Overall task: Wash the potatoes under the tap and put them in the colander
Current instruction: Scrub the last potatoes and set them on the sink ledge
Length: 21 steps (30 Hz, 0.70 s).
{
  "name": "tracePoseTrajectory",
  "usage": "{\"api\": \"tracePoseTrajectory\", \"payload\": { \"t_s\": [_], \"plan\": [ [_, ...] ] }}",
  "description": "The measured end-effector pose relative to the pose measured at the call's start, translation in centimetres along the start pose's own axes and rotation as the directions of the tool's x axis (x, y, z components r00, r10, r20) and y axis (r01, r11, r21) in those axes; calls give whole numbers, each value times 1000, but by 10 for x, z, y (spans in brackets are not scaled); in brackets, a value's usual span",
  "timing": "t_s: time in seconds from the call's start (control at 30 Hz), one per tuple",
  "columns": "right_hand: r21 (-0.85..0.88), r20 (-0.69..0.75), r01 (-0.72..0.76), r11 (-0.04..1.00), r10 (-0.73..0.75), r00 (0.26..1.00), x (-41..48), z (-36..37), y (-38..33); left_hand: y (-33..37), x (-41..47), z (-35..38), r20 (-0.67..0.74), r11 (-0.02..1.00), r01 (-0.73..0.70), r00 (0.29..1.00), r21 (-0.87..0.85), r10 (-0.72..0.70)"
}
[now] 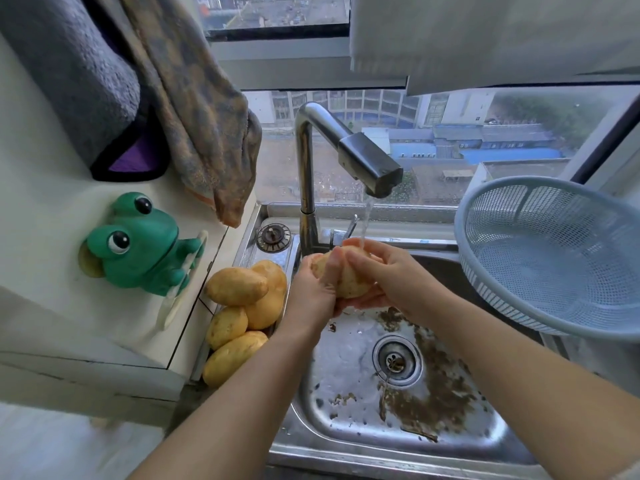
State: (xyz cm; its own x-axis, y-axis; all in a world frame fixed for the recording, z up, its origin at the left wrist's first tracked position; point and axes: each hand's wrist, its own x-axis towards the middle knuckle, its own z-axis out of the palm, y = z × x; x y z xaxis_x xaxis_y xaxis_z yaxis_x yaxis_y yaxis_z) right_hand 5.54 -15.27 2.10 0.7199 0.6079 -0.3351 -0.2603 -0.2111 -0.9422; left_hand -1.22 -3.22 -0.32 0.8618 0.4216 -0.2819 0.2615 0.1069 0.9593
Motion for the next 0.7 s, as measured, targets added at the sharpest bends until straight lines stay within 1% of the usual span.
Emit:
{"api": "tracePoseTrajectory", "payload": {
  "t_s": [0.07, 0.13, 0.2, 0.27, 0.33, 0.4, 0.47, 0.53, 0.6, 0.7],
  "plan": [
    [72, 142, -47, 996, 36, 989, -2, -7, -5, 1, 3, -4, 33, 996, 69, 997, -58, -67],
    [160, 288, -119, 980, 68, 955, -2, -17, -9, 3, 3, -8, 79, 979, 159, 986, -126, -150],
    [203, 353, -154, 967, 75, 933, -1, -24, -10, 6, 2, -10, 142, 953, 234, 968, -190, -209],
    [211, 337, -152, 966, 74, 939, -2, -22, -10, 7, 1, -9, 151, 956, 216, 971, -201, -187],
    [168, 233, -114, 979, 73, 970, -3, -15, -8, 6, 0, -5, 77, 991, 101, 993, -93, -94],
    [115, 104, -71, 991, 59, 993, -2, -5, -4, 5, -3, 0, -2, 1000, 2, 1000, 0, -2],
    [102, 10, -57, 993, 57, 998, -2, 2, -1, 4, -6, 3, -26, 999, -37, 999, 15, 37],
    [93, -54, -40, 995, 45, 998, -2, 4, 0, 2, -5, 3, -22, 999, -40, 999, 11, 41],
    [102, -24, -31, 994, 34, 999, -3, 3, 0, 3, -3, 1, -4, 999, 28, 1000, -34, -28],
    [77, 101, -20, 997, 12, 995, -5, -2, -1, 3, -1, -2, 75, 979, 160, 986, -129, -151]
  ]
}}
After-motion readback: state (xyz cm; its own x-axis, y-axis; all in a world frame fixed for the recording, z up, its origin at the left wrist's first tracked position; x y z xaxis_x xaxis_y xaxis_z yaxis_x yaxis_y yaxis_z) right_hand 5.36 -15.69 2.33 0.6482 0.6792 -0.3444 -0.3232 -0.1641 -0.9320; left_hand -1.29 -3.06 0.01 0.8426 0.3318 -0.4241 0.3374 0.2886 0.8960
